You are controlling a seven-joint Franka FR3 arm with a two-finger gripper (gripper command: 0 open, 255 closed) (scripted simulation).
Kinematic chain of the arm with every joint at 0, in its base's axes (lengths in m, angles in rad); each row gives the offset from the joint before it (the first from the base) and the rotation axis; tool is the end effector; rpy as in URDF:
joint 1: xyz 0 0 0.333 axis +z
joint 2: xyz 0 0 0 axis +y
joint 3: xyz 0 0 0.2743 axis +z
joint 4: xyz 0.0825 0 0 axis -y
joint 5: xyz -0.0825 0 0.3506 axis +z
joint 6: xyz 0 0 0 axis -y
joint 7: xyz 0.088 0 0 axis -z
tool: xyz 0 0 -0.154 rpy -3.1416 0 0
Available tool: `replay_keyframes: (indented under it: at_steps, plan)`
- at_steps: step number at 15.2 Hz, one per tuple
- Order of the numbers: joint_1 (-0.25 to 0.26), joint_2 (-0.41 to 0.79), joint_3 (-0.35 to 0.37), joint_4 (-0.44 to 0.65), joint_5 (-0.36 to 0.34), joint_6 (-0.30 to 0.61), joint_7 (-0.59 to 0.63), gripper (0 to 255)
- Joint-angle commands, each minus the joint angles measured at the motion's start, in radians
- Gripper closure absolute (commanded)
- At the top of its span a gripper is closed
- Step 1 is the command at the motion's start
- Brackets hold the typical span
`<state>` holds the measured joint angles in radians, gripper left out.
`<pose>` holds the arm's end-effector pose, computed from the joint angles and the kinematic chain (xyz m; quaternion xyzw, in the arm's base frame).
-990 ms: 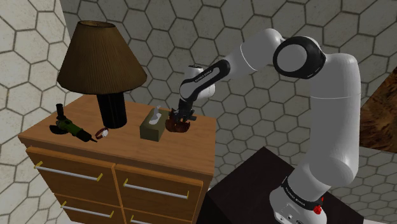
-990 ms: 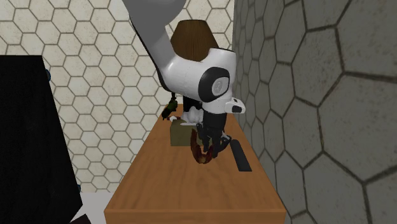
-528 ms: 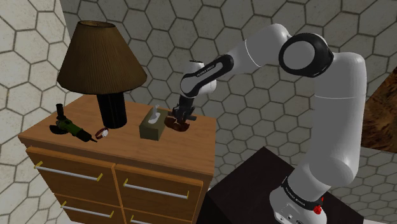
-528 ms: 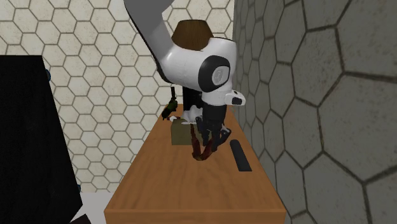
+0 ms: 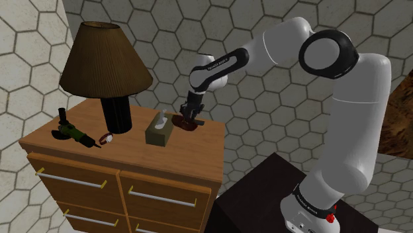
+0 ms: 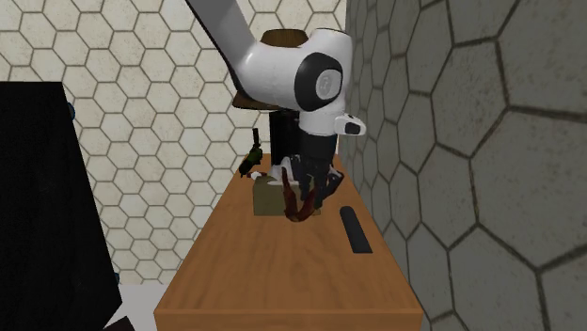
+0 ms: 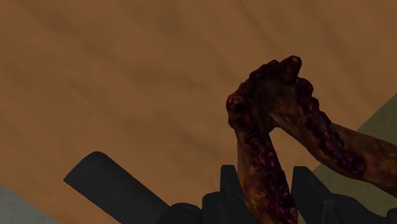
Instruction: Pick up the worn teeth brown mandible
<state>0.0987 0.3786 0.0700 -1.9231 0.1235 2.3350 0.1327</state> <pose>0.5783 0.1044 0.2348 -0.9978 0.0267 -0.0077 0.0600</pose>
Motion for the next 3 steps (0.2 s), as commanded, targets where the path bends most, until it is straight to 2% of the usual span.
replay_keyframes:
  at_steps: [1, 3]
  plan:
    - [0.000, -0.017, 0.000, 0.006, -0.001, -0.023, 0.004, 255]
    - [0.000, -0.018, 0.000, 0.007, -0.001, -0.025, 0.004, 255]
